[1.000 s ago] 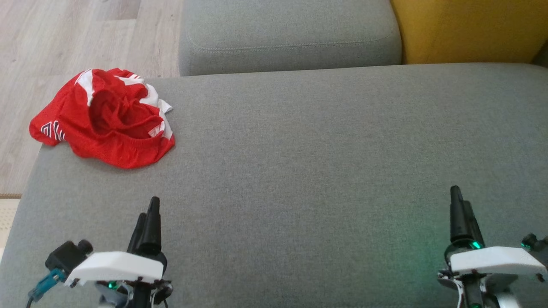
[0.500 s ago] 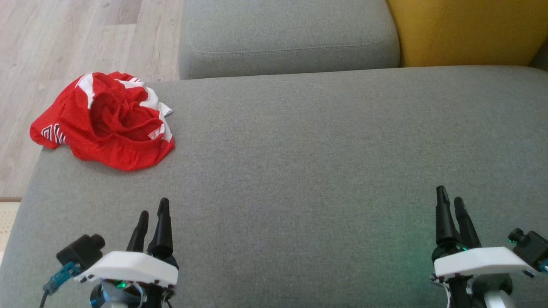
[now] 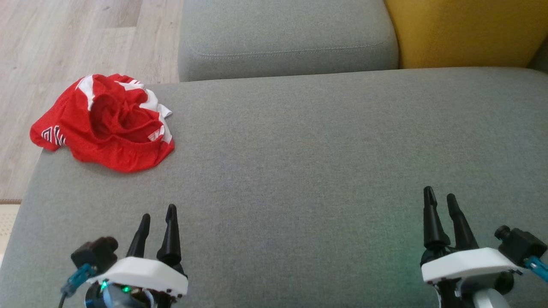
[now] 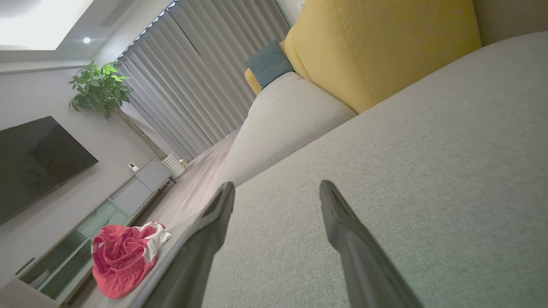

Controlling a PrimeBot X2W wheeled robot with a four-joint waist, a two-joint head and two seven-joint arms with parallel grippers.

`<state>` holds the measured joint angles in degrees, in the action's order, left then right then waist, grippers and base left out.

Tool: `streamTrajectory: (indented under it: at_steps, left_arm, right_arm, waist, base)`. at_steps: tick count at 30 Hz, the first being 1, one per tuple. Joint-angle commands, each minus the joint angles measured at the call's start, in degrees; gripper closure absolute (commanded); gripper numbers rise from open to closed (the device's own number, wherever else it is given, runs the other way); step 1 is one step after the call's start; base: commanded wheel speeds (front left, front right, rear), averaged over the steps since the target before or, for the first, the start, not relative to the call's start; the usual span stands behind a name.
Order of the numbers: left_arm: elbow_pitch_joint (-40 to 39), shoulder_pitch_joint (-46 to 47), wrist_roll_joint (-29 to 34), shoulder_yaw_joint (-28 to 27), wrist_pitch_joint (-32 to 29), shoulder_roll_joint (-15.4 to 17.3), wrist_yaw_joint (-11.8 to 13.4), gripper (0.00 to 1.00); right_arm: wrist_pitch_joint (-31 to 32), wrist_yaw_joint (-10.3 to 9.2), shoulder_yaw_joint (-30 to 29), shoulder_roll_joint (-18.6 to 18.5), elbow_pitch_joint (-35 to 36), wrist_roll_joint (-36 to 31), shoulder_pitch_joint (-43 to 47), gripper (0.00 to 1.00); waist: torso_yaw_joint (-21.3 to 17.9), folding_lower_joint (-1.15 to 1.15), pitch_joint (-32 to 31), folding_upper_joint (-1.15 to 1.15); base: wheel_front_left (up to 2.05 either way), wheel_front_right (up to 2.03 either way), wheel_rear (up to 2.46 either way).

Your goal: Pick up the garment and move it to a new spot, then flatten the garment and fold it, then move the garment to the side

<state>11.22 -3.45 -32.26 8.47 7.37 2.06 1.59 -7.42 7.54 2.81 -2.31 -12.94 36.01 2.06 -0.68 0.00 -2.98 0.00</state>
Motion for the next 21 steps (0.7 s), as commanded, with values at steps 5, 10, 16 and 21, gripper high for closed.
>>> streamTrajectory:
  at_steps: [5,10,16,21]
  left_arm:
    - [-2.04,1.87,5.53,-0.44,1.86,1.08,0.99,0.0]
    - [-2.04,1.51,8.91,0.06,2.7,1.13,1.46,0.0]
    - [-2.1,1.19,12.22,0.48,3.53,1.18,1.86,0.0]
    - [-2.21,0.81,16.17,0.99,4.54,1.2,2.4,0.0]
  right_arm:
    - [-1.76,-0.04,1.79,-0.43,2.2,-5.41,-1.07,0.0]
    - [-2.6,-0.04,2.32,-0.45,2.28,-9.0,-1.07,0.0]
    - [-3.45,-0.04,2.75,-0.47,2.5,-12.61,-1.0,0.0]
    - [-4.46,-0.05,3.26,-0.49,2.62,-16.9,-0.89,0.0]
  waist:
    - [-0.11,0.0,-0.15,0.0]
    - [-0.15,0.0,-0.3,0.0]
    - [-0.18,0.0,-0.42,0.0]
    - [-0.2,0.0,-0.63,0.0]
  base:
    - [0.0,0.0,0.0]
    - [0.0,0.0,0.0]
    - [0.0,0.0,0.0]
    - [0.0,0.0,0.0]
